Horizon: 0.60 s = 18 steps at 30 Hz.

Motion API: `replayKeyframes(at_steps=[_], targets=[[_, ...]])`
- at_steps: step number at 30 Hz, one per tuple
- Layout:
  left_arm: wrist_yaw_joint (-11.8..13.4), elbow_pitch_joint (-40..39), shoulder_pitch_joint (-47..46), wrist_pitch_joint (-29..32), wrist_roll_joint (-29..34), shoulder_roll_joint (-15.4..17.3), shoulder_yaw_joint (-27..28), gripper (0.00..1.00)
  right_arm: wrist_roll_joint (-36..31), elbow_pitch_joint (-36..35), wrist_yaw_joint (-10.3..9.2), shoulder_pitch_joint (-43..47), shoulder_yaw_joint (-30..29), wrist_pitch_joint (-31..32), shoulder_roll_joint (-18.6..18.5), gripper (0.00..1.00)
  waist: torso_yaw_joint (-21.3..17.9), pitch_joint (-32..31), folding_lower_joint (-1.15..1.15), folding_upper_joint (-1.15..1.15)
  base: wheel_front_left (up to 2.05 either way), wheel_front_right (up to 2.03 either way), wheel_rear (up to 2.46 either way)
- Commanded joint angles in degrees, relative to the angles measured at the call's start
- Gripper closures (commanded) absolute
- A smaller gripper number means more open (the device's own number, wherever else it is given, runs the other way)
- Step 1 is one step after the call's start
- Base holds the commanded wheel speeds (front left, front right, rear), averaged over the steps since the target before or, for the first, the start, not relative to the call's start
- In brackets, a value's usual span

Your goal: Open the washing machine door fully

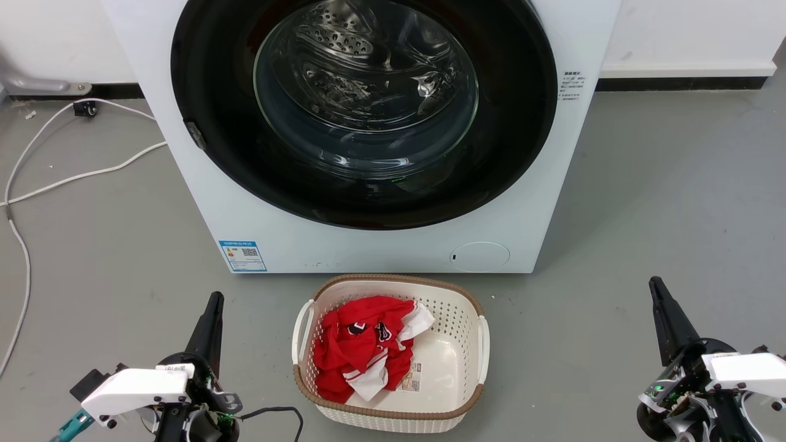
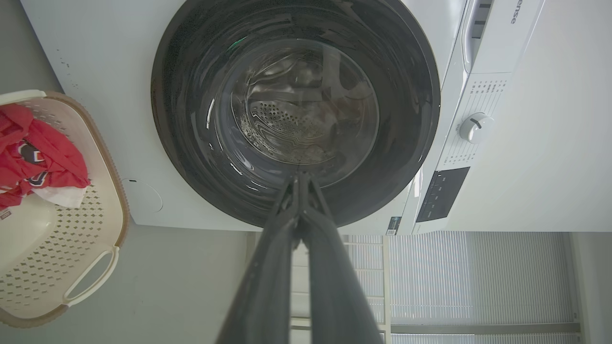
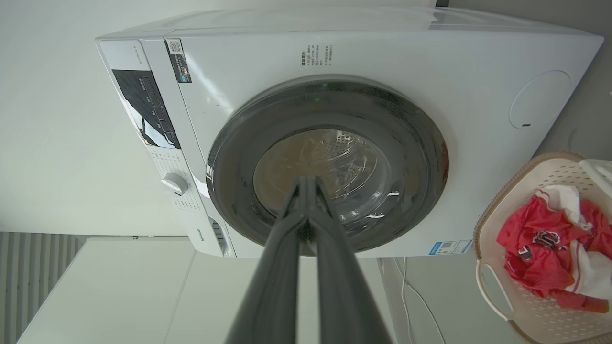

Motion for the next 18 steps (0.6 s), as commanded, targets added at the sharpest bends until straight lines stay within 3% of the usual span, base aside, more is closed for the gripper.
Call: replayKeyframes(at_steps=[1, 14, 15, 18], targets=[[-0.2, 0.0, -0.4, 0.1, 0.3, 0.0, 0.2, 1.00, -0.5, 0.1, 0.00, -0.8, -0.1, 0.1, 0.2, 1.00, 0.0, 0.0, 0.00, 0.00, 0.00, 0.00, 0.00], [-0.2, 0.0, -0.4, 0.1, 0.3, -0.1, 0.3, 1.00, -0.5, 0.1, 0.00, -0.8, -0.2, 0.1, 0.3, 1.00, 0.0, 0.0, 0.00, 0.00, 0.00, 0.00, 0.00], [0.0, 0.6, 0.3, 0.0, 0.0, -0.1, -0.1, 0.00, -0.2, 0.5, 0.00, 0.4, 0.0, 0.0, 0.1, 0.00, 0.0, 0.0, 0.00, 0.00, 0.00, 0.00, 0.00], [0.0, 1.1, 0.9, -0.2, 0.1, -0.2, -0.4, 0.00, -0.3, 1.0, 0.00, 1.1, 0.1, -0.3, 0.1, 0.00, 0.0, 0.0, 0.00, 0.00, 0.00, 0.00, 0.00]])
